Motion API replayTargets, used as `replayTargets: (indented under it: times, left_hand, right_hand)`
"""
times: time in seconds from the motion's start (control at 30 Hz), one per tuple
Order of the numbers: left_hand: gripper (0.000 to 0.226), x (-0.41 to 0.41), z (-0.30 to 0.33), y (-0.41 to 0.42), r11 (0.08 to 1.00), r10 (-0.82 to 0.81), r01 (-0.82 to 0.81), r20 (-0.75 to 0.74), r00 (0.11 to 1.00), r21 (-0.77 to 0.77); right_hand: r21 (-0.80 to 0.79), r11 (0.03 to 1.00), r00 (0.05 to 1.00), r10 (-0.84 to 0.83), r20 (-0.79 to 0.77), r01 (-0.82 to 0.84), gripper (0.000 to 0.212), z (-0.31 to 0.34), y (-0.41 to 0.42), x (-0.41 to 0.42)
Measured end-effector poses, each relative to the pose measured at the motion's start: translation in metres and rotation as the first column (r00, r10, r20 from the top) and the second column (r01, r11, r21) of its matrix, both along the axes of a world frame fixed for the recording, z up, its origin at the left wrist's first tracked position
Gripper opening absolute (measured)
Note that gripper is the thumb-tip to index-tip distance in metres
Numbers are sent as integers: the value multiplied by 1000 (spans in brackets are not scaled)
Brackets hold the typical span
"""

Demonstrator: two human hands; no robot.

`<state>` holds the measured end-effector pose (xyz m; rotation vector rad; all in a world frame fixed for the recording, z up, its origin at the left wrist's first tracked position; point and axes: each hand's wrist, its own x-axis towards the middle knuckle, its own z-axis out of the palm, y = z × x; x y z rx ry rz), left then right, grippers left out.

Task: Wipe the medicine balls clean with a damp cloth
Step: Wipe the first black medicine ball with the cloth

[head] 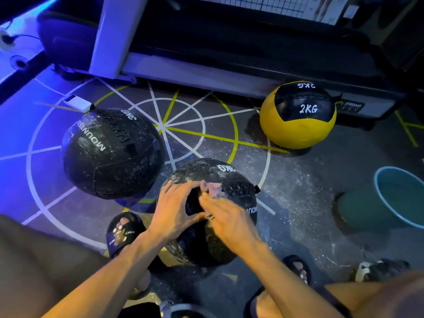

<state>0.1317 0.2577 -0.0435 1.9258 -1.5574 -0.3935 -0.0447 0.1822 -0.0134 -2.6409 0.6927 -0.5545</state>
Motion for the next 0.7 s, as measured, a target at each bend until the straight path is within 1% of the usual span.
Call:
replayTargets:
  times: [0.03, 0.07, 0.1, 0.13, 0.17, 0.2, 0.23, 0.27, 0.3, 0.33, 0.37, 0.4, 0.43, 0.47, 0.5, 0.53, 0.57, 0.6, 0.63, 0.67, 0.7]
  left_hand:
    - [74, 1, 0, 0, 1000, 0, 0, 0, 1000, 15]
    - [76, 2, 1, 1, 1000, 2, -3, 3, 1000, 29]
    - [78, 3, 1, 2, 999, 1, -1, 4, 1000, 42]
    - [79, 3, 0, 3, 999, -11, 11, 2, 1000, 51]
    - [78, 2, 0, 3, 998, -20, 20, -5, 1000, 52]
    - [75, 3, -1, 3, 999, -19, 20, -17, 1000, 48]
    - [69, 2, 0, 2, 999, -15, 16, -33, 999, 42]
    - [59, 1, 1, 2, 1000, -7, 8, -53, 999, 29]
    - [46, 0, 2, 0, 1000, 12, -11, -77, 997, 9]
    - [33, 0, 3, -1, 999, 38, -39, -102, 994, -12]
    - [24, -1, 4, -1, 998, 56, -60, -121, 991, -29]
    - [18, -2, 5, -2, 997, 64, -71, -127, 990, -44]
    - [15, -3, 6, -2, 996, 68, -75, -118, 991, -55]
    - [13, -3, 6, -1, 995, 68, -75, -103, 992, -62]
    - [11, -2, 6, -1, 996, 66, -71, -102, 993, -55]
    - [10, -1, 5, 0, 997, 61, -65, -115, 992, -36]
    - [12, -1, 5, 0, 998, 56, -59, -132, 990, -17]
    - [14, 0, 3, 0, 998, 57, -59, -143, 988, -6]
    - [15, -1, 3, 0, 998, 62, -63, -146, 987, -4]
    - [15, -2, 3, -1, 998, 65, -67, -144, 988, -10]
    - [14, -2, 3, -3, 997, 67, -71, -135, 989, -25]
  right_hand:
    - [42, 996, 996, -83, -29, 85, 29, -1, -15, -6]
    - [117, 968, 973, -214, -80, 223, 26, 1, -32, -15]
    - [175, 915, 930, -345, -130, 364, 25, -2, -50, -26]
    - [230, 840, 871, -468, -152, 491, 27, 0, -65, -37]
    - [277, 757, 804, -579, -139, 593, 30, 1, -76, -45]
    - [327, 686, 745, -659, -100, 651, 32, 5, -84, -47]
    - [369, 656, 715, -698, -35, 659, 33, 8, -85, -43]
    - [394, 666, 721, -693, 11, 634, 34, 16, -81, -34]
    - [389, 725, 777, -629, 38, 568, 34, 22, -71, -22]
    - [369, 810, 857, -511, 63, 456, 33, 26, -54, -10]
    - [283, 901, 928, -365, 80, 330, 32, 26, -37, -1]
    - [163, 964, 971, -225, 85, 210, 35, 22, -18, 8]
    - [39, 995, 994, -97, 48, 95, 44, 12, -4, 11]
    - [-34, 999, 1000, -11, -8, 11, 49, 4, 0, 10]
    - [-15, 1000, 998, -2, -61, 1, 52, 1, -9, 7]
    - [22, 997, 992, -74, -99, 77, 50, 6, -20, 2]
    - [62, 978, 975, -188, -122, 197, 45, 9, -35, -8]
    - [94, 941, 941, -314, -127, 326, 37, 13, -47, -18]
    - [103, 909, 913, -394, -104, 404, 30, 16, -53, -24]
    - [107, 911, 917, -396, -48, 399, 26, 18, -48, -24]
    - [124, 940, 947, -321, 4, 318, 24, 21, -39, -18]
